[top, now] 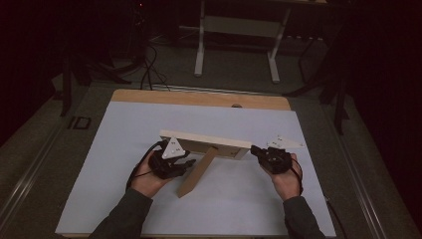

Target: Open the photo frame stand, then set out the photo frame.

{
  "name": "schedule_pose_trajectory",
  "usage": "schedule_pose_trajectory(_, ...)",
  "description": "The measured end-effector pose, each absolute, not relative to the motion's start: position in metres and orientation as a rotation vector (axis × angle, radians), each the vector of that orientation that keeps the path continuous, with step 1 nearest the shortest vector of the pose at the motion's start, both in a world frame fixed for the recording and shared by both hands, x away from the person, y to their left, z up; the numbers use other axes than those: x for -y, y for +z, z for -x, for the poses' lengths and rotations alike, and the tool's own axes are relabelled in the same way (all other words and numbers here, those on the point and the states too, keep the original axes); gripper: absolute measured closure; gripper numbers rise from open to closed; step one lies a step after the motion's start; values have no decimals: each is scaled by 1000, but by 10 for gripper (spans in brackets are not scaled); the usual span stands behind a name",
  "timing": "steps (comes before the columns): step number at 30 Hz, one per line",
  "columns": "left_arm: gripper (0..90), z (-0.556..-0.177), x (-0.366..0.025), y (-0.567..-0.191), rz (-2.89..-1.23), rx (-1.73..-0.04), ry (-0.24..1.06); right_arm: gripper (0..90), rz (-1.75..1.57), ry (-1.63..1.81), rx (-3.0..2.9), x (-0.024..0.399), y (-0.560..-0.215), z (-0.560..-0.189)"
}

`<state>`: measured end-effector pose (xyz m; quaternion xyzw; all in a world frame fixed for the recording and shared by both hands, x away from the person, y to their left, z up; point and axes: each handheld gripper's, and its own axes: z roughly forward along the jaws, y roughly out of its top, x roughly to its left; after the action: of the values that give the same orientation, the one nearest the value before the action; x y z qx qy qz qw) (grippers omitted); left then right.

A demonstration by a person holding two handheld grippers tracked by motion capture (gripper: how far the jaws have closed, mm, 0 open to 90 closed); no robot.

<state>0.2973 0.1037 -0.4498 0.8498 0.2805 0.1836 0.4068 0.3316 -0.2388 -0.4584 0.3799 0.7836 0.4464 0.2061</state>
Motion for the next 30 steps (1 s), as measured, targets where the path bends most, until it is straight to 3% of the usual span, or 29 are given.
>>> schedule_pose_trajectory(18,650,-299,-121,-457,-2052,-838,504,899,-1108,1372,-2170,233,-442,-354)
schedule_pose_trajectory(30,803,-298,-126,-456,-1970,-883,527,899,-1115,1458,-2182,228,-438,-360)
